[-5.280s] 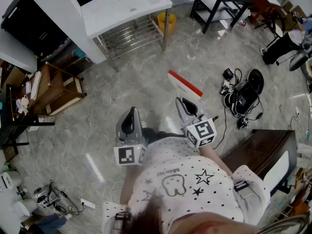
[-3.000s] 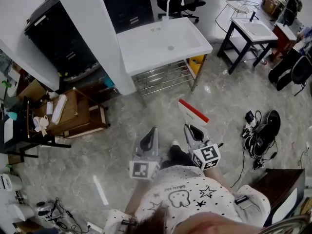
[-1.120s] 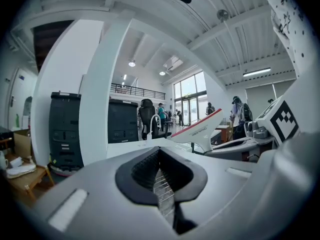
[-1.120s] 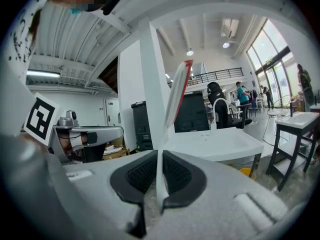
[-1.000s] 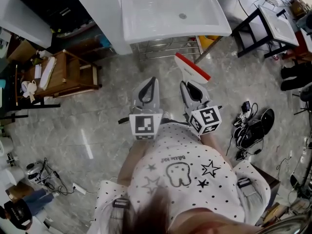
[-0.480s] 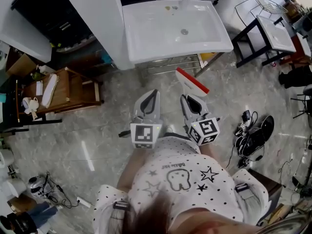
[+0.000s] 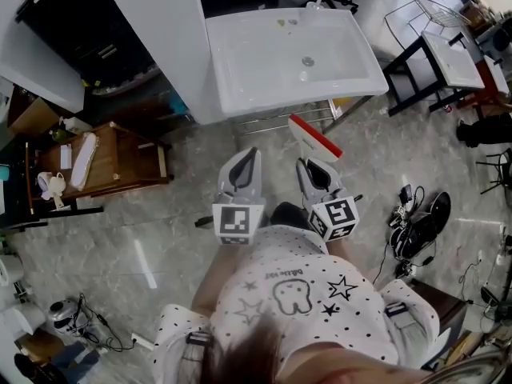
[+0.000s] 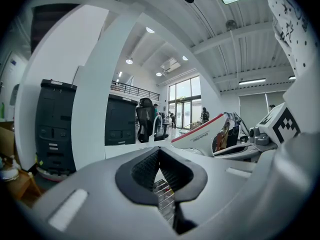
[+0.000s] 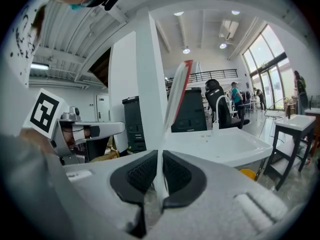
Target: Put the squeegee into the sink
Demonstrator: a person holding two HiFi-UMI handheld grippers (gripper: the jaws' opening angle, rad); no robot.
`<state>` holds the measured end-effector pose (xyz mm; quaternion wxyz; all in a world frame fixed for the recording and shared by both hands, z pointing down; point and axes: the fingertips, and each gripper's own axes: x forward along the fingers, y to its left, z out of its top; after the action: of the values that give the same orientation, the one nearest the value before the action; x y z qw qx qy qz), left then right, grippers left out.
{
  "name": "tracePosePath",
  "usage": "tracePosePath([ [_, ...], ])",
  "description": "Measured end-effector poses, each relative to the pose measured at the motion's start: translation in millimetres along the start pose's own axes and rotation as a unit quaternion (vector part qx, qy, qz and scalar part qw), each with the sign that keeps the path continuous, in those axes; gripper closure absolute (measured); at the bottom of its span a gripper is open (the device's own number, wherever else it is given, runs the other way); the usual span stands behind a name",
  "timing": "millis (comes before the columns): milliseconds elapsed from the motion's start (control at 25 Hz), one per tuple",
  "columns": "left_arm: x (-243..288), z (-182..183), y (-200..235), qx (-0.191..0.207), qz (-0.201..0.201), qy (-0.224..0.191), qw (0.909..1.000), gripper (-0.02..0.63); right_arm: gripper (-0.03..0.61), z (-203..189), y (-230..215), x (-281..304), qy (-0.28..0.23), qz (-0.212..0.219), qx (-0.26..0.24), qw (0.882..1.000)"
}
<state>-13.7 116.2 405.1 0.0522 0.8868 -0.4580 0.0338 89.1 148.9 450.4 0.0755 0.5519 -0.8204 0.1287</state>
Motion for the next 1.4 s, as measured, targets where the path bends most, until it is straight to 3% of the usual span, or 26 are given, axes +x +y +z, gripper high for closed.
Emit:
tracePosePath([
  [640,30.0,-7.8,27.0,-0.009,0.025,0.018,0.9995,0.617,0.555,3.5,-21.0,36.1,0.011,0.013,0.032,0.999],
  [960,72.3,18.3,38.1,-0.005,0.036,-0.005,0.9993,0.617,0.555,34.0,-49.2,75.8,0.004,0.041,0.024,0.999],
  [1400,105.7,21.0,52.1,-0.017,0.075,-0.018,0.9969,0.618,0.555,44.6,-78.1,110.1,0.004,0.071,0.020,0.997],
])
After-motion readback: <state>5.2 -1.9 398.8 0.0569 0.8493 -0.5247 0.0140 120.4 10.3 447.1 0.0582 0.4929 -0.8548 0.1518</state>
